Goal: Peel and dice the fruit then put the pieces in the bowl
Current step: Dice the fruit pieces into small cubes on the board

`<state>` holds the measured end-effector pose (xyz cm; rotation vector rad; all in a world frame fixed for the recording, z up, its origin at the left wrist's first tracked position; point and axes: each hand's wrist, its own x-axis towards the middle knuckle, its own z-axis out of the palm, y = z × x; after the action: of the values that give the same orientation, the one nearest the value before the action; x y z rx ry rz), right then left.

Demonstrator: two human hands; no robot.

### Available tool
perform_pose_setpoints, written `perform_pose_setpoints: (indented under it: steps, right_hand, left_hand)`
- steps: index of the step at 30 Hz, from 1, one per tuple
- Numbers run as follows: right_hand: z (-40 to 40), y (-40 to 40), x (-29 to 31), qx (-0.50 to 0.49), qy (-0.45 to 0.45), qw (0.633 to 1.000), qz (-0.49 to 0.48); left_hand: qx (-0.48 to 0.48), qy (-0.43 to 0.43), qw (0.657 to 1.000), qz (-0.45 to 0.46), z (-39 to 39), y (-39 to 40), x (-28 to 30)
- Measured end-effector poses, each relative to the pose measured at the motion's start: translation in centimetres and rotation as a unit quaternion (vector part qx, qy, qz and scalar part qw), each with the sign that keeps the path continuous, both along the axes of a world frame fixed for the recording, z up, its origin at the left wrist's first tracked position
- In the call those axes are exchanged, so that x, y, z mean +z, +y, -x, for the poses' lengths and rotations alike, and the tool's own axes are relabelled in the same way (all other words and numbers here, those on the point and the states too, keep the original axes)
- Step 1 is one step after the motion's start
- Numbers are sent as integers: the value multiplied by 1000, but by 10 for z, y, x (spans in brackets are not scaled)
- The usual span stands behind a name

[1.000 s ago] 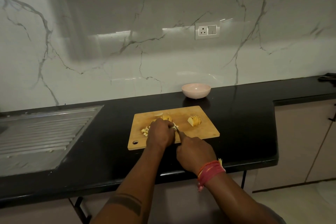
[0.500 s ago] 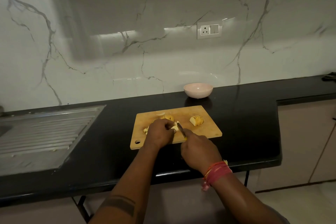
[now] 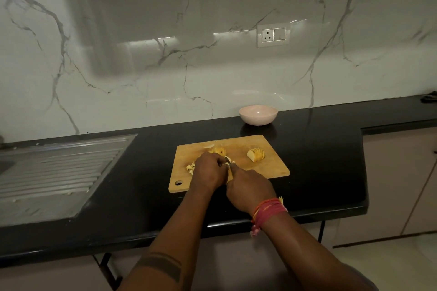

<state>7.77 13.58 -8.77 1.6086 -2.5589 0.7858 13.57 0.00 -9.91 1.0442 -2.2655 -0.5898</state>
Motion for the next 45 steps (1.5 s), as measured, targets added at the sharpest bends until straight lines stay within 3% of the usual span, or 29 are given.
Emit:
perform_pose_setpoints:
  steps: [8, 18, 45]
  right_hand:
    - [-1, 25, -6, 3, 20, 1000, -17]
    - [2, 27, 3, 5, -33, 999, 39]
    - [-1, 11, -3, 8, 21, 999, -25]
  left_hand:
    - [20, 5, 1000, -12, 1, 3, 0]
    - [-16, -15, 1000, -19, -8, -4, 4]
    - [39, 19, 999, 1, -1, 1, -6]
